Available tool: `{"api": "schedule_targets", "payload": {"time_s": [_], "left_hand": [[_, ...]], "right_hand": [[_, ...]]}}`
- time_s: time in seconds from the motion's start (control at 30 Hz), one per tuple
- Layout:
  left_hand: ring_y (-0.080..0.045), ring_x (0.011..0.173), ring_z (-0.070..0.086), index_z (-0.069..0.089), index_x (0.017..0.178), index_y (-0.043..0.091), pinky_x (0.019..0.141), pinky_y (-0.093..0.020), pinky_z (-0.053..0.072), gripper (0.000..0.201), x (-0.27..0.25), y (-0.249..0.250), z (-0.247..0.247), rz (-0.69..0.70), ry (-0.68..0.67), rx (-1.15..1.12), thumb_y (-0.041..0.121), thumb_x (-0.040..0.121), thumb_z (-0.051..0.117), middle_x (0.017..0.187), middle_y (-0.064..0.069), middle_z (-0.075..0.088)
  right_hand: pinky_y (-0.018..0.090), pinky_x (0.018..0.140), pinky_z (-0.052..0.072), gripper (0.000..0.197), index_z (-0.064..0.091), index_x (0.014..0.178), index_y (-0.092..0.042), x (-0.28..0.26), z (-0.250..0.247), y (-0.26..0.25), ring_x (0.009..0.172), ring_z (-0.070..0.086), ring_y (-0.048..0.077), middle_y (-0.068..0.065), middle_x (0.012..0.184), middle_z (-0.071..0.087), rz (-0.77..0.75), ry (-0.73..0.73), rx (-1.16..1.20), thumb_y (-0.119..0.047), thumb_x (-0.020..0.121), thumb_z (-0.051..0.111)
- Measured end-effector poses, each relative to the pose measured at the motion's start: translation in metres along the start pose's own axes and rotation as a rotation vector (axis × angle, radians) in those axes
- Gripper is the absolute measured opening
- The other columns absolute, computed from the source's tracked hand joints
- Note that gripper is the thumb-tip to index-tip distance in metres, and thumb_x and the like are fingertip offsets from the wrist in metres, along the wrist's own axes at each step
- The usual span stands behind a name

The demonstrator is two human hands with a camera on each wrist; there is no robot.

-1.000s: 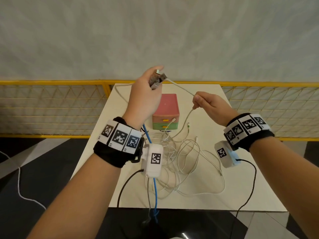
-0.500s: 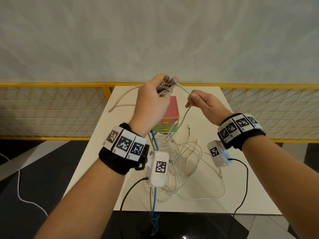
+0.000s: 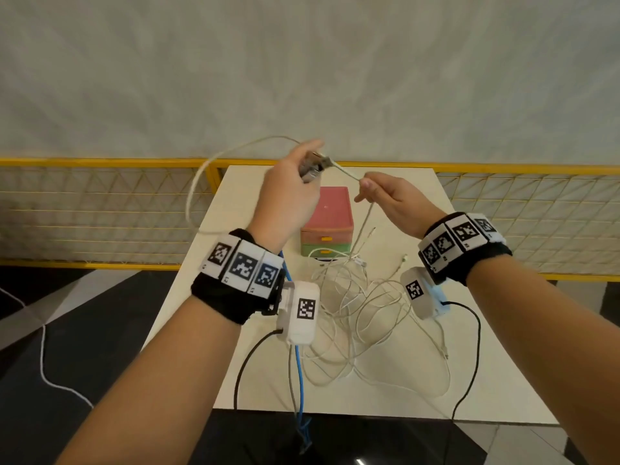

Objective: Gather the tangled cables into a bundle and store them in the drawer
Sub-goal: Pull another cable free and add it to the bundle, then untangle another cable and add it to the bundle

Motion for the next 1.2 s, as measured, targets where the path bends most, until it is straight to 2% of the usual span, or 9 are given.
{"api": "schedule_targets", "payload": {"time_s": [0.17,0.27,0.37,0.53,0.7,0.83,1.0,1.1,1.2], "left_hand": [[-0.008,0.070,0.057,0.064,0.094,0.026,0.062,-0.016,0.041,0.004,-0.001,-0.001,0.015,0.026,-0.103,0.122,0.024,0.095,0.060,0.074,0.011,0.060],[-0.013,0.065,0.056,0.054,0.076,0.029,0.062,-0.029,0.044,0.021,0.000,0.010,0.003,0.131,-0.016,0.103,0.023,0.094,0.061,0.068,0.009,0.057],[0.008,0.064,0.055,0.054,0.077,0.029,0.062,-0.010,0.040,0.025,-0.001,0.029,-0.021,0.183,0.132,-0.017,0.013,0.096,0.059,0.075,0.019,0.059],[0.014,0.059,0.053,0.056,0.084,0.019,0.061,-0.003,0.037,0.015,0.003,0.034,-0.045,0.170,0.241,-0.080,0.013,0.098,0.056,0.072,0.021,0.056],[0.005,0.053,0.050,0.065,0.098,0.020,0.053,-0.009,0.035,0.015,0.008,0.011,-0.025,0.096,0.109,0.009,0.009,0.095,0.054,0.071,0.013,0.058],[-0.015,0.083,0.065,0.063,0.099,0.023,0.077,-0.035,0.054,0.007,0.009,-0.003,0.001,0.049,-0.059,0.115,0.021,0.094,0.059,0.090,-0.001,0.070],[0.003,0.065,0.059,0.026,0.151,0.028,0.062,-0.010,0.047,0.067,0.002,-0.004,0.002,0.006,0.090,-0.062,0.028,0.094,0.062,0.082,0.014,0.061],[0.001,0.078,0.068,0.011,0.154,0.035,0.065,-0.010,0.047,0.082,-0.001,0.006,0.009,0.188,0.060,0.007,0.006,0.093,0.058,0.092,-0.003,0.072],[-0.019,0.079,0.065,0.048,0.136,0.032,0.073,-0.033,0.056,0.051,0.005,0.005,0.023,0.149,-0.108,0.280,0.010,0.091,0.056,0.086,-0.001,0.067]], "right_hand": [[0.013,0.070,0.039,0.031,0.059,0.089,-0.005,0.013,-0.002,-0.023,0.073,0.051,-0.006,-0.016,0.072,0.051,-0.110,-0.005,-0.027,-0.022,0.102,0.036],[0.040,0.081,0.045,0.031,0.046,0.076,-0.022,0.009,0.006,-0.010,0.083,0.062,0.013,-0.018,0.067,0.051,-0.100,-0.045,0.048,-0.023,0.103,0.030],[0.056,0.088,0.047,0.033,0.040,0.073,-0.020,0.001,0.019,0.013,0.071,0.060,0.000,-0.012,0.065,0.043,-0.030,-0.059,0.151,-0.021,0.103,0.027],[0.050,0.083,0.046,0.035,0.041,0.070,-0.025,-0.015,0.033,0.045,0.089,0.061,0.043,-0.012,0.061,0.049,0.097,-0.077,0.070,-0.024,0.103,0.028],[0.025,0.076,0.046,0.036,0.042,0.070,-0.025,-0.007,0.031,0.037,0.089,0.065,0.031,-0.012,0.060,0.051,0.084,-0.077,0.085,-0.023,0.103,0.028],[0.022,0.076,0.048,0.033,0.043,0.073,-0.021,0.001,0.022,0.027,0.082,0.066,0.018,-0.010,0.069,0.049,0.068,-0.049,0.106,-0.024,0.103,0.028],[0.009,0.072,0.043,0.032,0.046,0.078,-0.012,0.010,0.006,0.014,0.075,0.061,-0.005,0.001,0.075,0.054,0.027,-0.003,0.038,-0.024,0.103,0.030],[0.025,0.077,0.046,0.031,0.051,0.079,-0.017,0.019,0.000,0.005,0.083,0.063,0.014,-0.003,0.077,0.061,0.004,-0.004,-0.059,-0.026,0.103,0.031],[0.037,0.078,0.046,0.036,0.056,0.090,-0.003,0.026,-0.003,-0.006,0.081,0.059,0.025,0.012,0.082,0.064,-0.055,-0.034,-0.160,-0.028,0.102,0.034]]}}
Point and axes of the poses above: each hand's wrist, its own x-axis towards the middle knuckle, its own z-axis out of the palm, y = z × x, the point moved 5 cm from there along x, towards the middle knuckle
